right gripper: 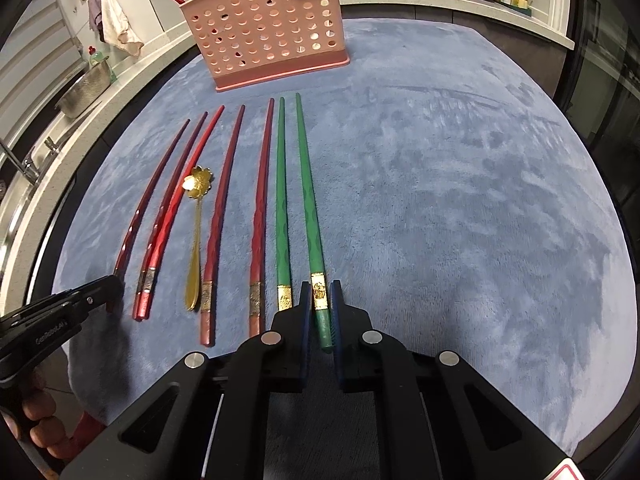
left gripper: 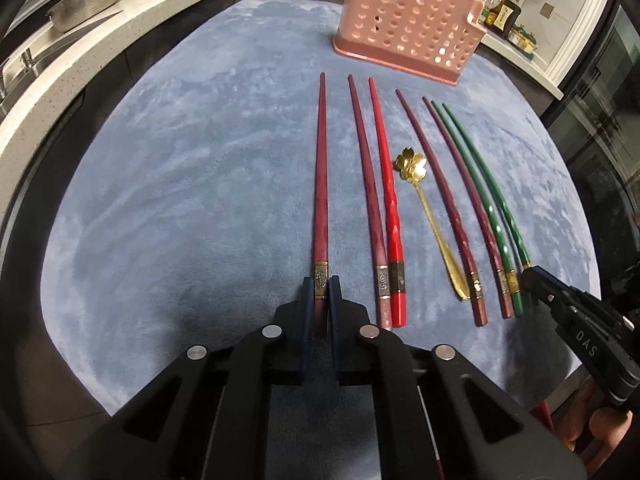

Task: Organize utensils
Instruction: 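Lift both chopsticks and carry them over the pink holder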

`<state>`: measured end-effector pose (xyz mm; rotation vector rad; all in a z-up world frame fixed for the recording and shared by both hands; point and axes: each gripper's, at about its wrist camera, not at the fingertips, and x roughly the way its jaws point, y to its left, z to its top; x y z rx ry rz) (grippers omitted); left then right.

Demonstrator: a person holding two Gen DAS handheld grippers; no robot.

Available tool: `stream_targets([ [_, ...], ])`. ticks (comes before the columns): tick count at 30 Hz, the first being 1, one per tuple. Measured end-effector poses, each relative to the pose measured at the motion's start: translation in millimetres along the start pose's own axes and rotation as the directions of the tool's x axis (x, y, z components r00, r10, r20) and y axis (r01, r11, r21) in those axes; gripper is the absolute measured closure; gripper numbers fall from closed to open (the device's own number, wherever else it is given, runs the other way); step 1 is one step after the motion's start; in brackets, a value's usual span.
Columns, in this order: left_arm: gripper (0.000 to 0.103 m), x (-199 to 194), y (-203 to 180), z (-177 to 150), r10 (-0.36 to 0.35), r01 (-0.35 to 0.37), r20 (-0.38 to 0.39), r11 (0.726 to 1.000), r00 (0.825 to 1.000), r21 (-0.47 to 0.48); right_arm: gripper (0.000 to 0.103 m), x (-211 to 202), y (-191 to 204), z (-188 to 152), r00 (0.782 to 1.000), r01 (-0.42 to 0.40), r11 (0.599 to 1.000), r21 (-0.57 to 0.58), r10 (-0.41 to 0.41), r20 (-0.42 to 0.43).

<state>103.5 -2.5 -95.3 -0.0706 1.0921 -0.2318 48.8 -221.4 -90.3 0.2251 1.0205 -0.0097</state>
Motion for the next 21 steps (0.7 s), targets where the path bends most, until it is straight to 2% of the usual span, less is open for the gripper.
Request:
stream_targets([
  [11,0.096,-43.1,-3.6,14.4,-0.019,0.019,0.093,1.0,0.996,-0.001,0.096,-41.1,3.3,13.1,0.997,-0.029,0.999,0.02,0.027,0.074],
  [21,0.096,-92.0,-10.2,47.1,-0.031,0.028,0.218,0.999,0.975,0.016,0.096,-88.9,1.0,44.5,0.979,-0.046,0.999,0.024,0.04,0.198],
])
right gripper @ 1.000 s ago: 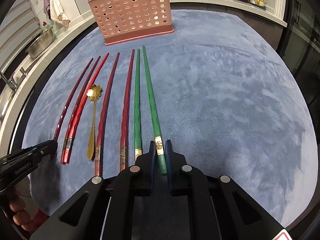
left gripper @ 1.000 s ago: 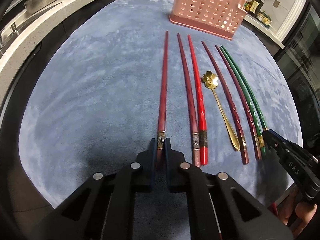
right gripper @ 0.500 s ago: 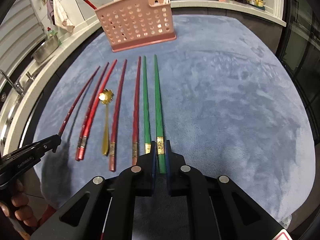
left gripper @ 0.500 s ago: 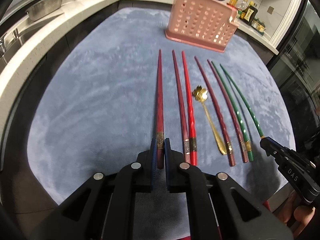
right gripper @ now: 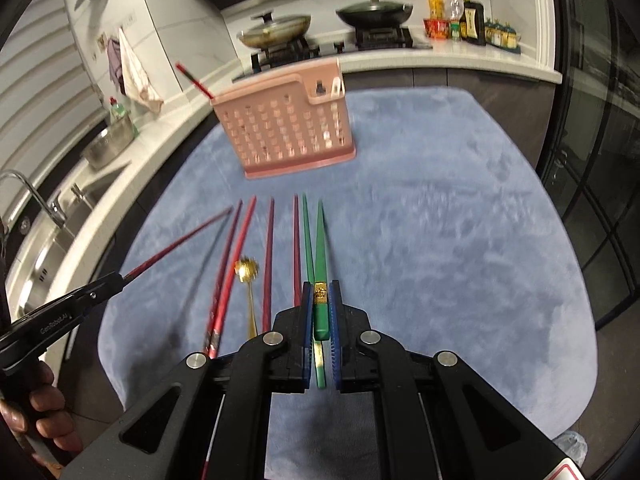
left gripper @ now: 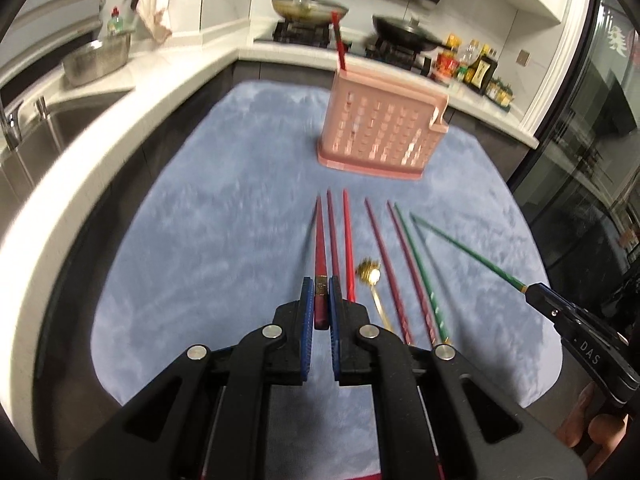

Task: Organize utensils
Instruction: 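Lift both chopsticks and carry them over the pink holder, then lower both chopsticks into the pink holder and open both tools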

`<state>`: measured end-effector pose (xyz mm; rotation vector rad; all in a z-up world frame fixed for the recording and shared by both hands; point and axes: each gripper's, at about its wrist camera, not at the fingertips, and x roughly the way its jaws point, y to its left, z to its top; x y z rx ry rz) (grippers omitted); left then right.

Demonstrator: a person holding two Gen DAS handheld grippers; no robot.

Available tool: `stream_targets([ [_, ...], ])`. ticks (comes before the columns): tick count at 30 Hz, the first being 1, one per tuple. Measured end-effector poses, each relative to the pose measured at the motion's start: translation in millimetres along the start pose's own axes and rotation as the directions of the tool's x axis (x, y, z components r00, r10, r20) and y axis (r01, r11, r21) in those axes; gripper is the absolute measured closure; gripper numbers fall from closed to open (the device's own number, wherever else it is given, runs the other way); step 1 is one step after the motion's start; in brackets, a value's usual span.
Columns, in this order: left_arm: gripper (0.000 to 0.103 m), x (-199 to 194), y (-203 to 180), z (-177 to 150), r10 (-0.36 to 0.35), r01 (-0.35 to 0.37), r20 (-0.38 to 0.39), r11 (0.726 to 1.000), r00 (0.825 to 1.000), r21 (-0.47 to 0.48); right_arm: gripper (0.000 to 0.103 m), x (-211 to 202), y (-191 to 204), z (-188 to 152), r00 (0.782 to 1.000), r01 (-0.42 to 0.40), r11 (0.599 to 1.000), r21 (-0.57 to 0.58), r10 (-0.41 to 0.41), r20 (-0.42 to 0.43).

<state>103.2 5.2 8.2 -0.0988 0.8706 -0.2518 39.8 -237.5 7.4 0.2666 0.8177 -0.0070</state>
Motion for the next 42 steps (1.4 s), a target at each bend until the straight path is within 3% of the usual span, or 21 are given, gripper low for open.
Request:
stream_targets([
  [14,0.096,-30.2,-14.0,85.0,0.024,-0.033,0.189,0.998,0.982,0.047,0.096,-33.6,-5.6,72.6,0.985,-0.001,1.0,-0.014,0.003,0.17],
  [23,0.096,-39.7,-25.7,134.9,-0.017,0.005,0.256,0.999,0.966,0.05,0.096,-40.5,-3.8,120.6,0.968,-0.033,0.999,-0.029,0.04,0.248],
  [28,0.096,-51.4,-36.0,166.2,-0.037,0.019,0.319,0.998,0.947,0.06,0.096,-44.7,-0.9,148.7,0.955,-0.069,0.997,-0.026,0.073,0.289],
  [34,0.096,-64.2,-50.6,214.6,-0.067,0.043,0.406,0.997,0.911,0.069,0.096,-48.8,2.8,202.3,0.924,-0.147,0.989,-0.023,0.146,0.354],
  [39,0.096,-61.9,-59.9,253.6,-0.071,0.04,0.472,0.996,0.879,0.075,0.096,-42.8,10.1,245.8,0.897,-0.18,0.983,-0.025,0.174,0.406],
  [42,0.096,-54.5,-58.5,269.4,-0.067,0.042,0.491,0.997,0.869,0.062,0.096,-33.3,12.6,266.2,0.886,-0.2,0.98,-0.019,0.189,0.424],
])
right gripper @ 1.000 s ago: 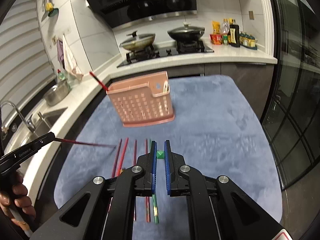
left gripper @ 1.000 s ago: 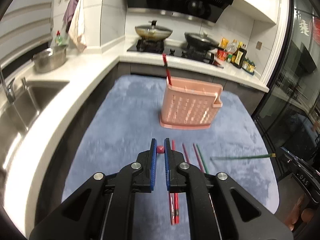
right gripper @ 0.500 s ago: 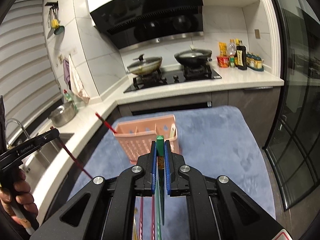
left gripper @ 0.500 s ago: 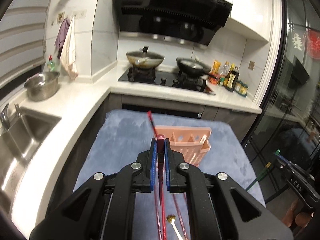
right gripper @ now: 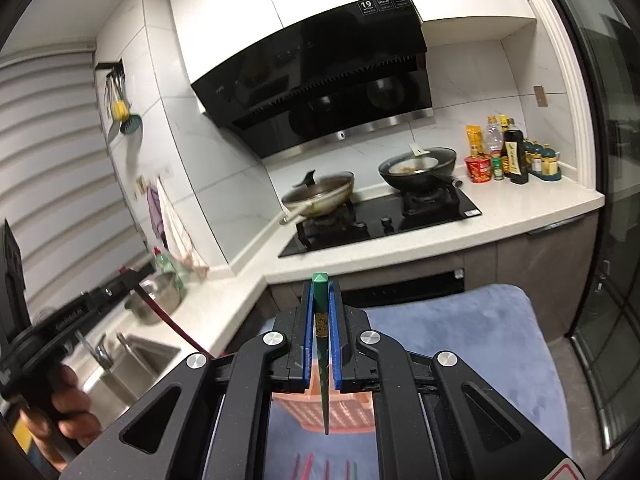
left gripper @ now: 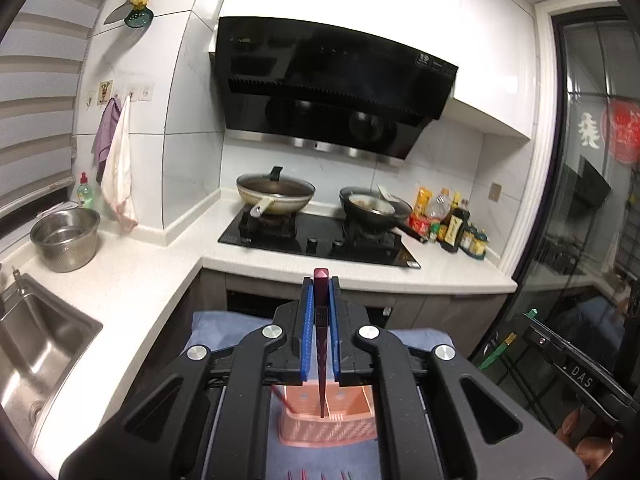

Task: Organize utensils
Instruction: 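Lower both chopsticks into the pink holder and open both tools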

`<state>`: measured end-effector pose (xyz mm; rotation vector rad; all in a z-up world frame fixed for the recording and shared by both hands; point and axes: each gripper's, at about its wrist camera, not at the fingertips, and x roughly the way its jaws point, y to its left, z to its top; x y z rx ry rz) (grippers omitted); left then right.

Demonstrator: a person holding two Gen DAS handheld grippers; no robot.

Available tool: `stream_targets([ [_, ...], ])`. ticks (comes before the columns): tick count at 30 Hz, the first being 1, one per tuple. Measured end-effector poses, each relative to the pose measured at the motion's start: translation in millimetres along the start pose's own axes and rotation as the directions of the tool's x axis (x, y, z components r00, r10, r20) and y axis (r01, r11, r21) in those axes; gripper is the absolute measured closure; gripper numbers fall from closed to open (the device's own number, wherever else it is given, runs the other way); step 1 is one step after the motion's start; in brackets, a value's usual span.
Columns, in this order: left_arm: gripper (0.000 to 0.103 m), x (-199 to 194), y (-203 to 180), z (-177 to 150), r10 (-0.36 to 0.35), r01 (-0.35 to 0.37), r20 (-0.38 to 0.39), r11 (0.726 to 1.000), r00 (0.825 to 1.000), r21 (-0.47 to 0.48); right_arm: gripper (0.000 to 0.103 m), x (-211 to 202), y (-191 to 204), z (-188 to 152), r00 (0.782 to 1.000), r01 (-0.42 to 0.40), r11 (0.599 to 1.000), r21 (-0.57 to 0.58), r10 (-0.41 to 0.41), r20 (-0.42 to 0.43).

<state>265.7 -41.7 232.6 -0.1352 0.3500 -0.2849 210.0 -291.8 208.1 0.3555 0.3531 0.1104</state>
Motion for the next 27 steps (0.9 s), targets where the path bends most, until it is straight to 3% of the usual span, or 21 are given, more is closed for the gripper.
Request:
stream_targets([
  [6,0.096,38.1,14.0,-1.9,0.027,-0.028,-0.029,0.999,0.999,-0.032,0.096,39.5,-1.2,6.8,1.0,0.011,1.0,-0.006,-0.011,-0.003],
  [14,0.096,72.3,23.4,-31.6,0.052,-0.056,-0.11,0.998,0.993,-0.031,0.096,93.6,-11.9,-20.9,0.993,0.04,0.999,-0.018,-0.041,-0.111],
  [27,0.095,101.0,31.9,-54.5,0.043,-0.056,-0.208,0.997,0.977,-0.058,0.095,119.3,-21.6,-50.5,0.976,0.074,0.997,-0.03,-0.078,-0.203],
])
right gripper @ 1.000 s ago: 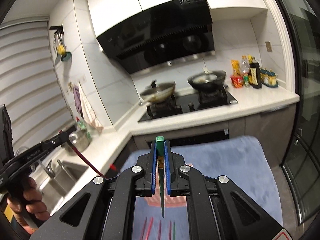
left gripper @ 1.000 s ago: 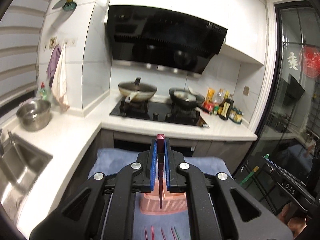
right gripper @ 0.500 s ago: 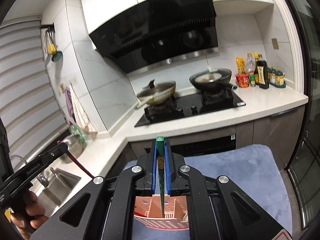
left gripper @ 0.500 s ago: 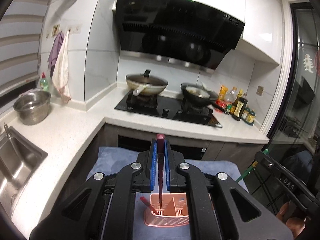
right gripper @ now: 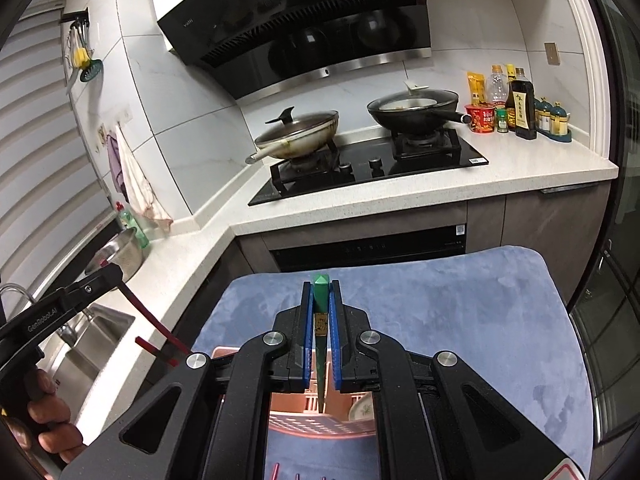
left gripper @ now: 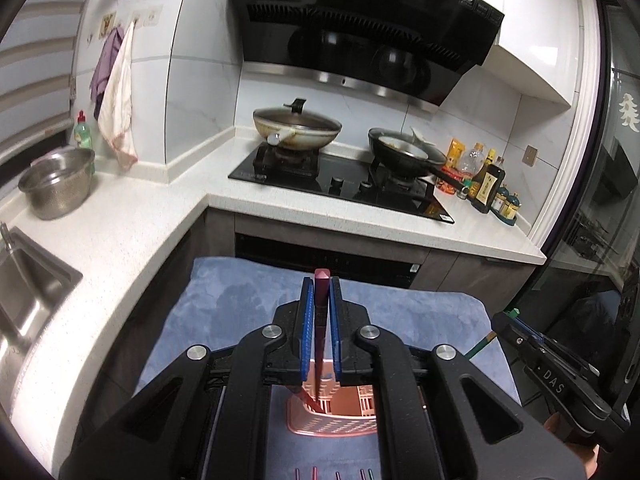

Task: Organize utensils
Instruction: 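Lower both chopsticks into the pink holder and open both tools, then move both open tools back down to the remaining utensils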

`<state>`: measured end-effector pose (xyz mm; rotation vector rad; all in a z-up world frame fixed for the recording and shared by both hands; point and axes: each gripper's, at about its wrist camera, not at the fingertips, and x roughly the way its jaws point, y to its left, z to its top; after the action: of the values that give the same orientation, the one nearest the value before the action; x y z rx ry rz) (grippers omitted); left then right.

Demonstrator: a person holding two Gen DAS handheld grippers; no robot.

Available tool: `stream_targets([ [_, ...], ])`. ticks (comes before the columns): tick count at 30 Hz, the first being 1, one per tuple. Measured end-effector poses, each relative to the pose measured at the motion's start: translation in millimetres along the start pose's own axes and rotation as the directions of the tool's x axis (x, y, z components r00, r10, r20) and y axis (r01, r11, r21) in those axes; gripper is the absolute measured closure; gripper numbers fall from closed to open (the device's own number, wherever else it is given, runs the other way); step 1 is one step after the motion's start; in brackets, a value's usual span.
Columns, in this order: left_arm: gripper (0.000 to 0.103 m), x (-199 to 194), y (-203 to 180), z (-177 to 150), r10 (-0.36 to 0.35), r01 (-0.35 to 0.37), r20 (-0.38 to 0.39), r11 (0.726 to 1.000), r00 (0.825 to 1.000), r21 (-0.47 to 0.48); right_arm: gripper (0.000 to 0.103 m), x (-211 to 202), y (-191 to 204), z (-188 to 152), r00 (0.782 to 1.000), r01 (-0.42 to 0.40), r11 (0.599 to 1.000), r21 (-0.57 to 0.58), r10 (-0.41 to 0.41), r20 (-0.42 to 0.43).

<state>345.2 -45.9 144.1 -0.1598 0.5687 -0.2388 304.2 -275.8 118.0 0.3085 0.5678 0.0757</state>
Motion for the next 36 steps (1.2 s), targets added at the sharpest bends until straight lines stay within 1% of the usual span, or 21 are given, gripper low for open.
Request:
stream_targets([
  [1,0.095,0.9,1.7,-0.2,-0.001,0.001,-0.005,1.0,1.0,-0.008,0.095,-0.6,-0.2,-0.9,1.0,0.004,1.0,0.002,-0.004,0.004],
  [3,0.092,0.9,3.5,-0.9,0.003,-0.003,-0.003,1.0,1.0,-0.014,0.085,-2.5,-1.4,-0.8,1.0,0.016,1.0,0.0,-0.016,0.013],
  [4,0.088,0.0,3.2,-1.9,0.006,-0.006,-0.002,1.0,1.0,-0.014,0.083,-4.2,-2.0,-0.5,1.0,0.018,1.0,0.001,-0.018,0.018],
  [6,0.071,-2.7,2.8,-2.1,0.014,-0.014,0.008,1.0,1.0,-0.012,0.08,-7.3,-2.3,0.2,1.0,0.017,1.0,0.005,-0.017,0.024],
  [8,0.066,-7.2,2.3,-2.1,0.028,-0.028,0.023,1.0,0.999,-0.007,0.079,-10.6,-2.2,0.9,0.999,0.018,1.0,0.004,-0.018,0.029],
  [13,0.064,-17.3,-0.2,-1.7,0.035,-0.035,0.038,0.999,0.999,0.011,0.079,-21.5,2.6,-0.5,0.999,0.022,1.0,-0.014,-0.021,0.042],
  [17,0.064,-27.5,0.3,-3.5,0.038,-0.038,0.041,0.999,0.998,0.017,0.076,-33.1,4.7,-4.0,0.999,0.017,1.0,-0.02,-0.016,0.048],
  [22,0.064,-42.4,2.4,-13.9,0.048,-0.049,0.041,0.998,0.998,0.027,0.074,-52.6,8.2,-16.0,0.998,0.029,0.999,-0.04,-0.027,0.054],
  [25,0.064,-53.4,4.2,-27.4,0.063,-0.065,0.042,0.997,0.997,0.034,0.074,-65.6,9.1,-31.9,0.999,0.035,0.998,-0.051,-0.032,0.044],
  [28,0.064,-61.1,5.8,-43.3,0.074,-0.075,0.027,0.996,0.997,0.041,0.074,-75.9,12.3,-47.9,0.998,0.048,0.996,-0.071,-0.046,0.032],
  [34,0.064,-75.4,14.0,-85.6,0.101,-0.099,-0.023,0.993,0.995,0.062,0.074,-98.0,15.6,-94.7,0.997,0.072,0.99,-0.12,-0.074,-0.017],
  [36,0.064,-79.3,18.1,-102.7,0.114,-0.11,-0.045,0.991,0.993,0.073,0.074,-103.1,14.3,-109.7,0.996,0.071,0.99,-0.119,-0.076,-0.039],
])
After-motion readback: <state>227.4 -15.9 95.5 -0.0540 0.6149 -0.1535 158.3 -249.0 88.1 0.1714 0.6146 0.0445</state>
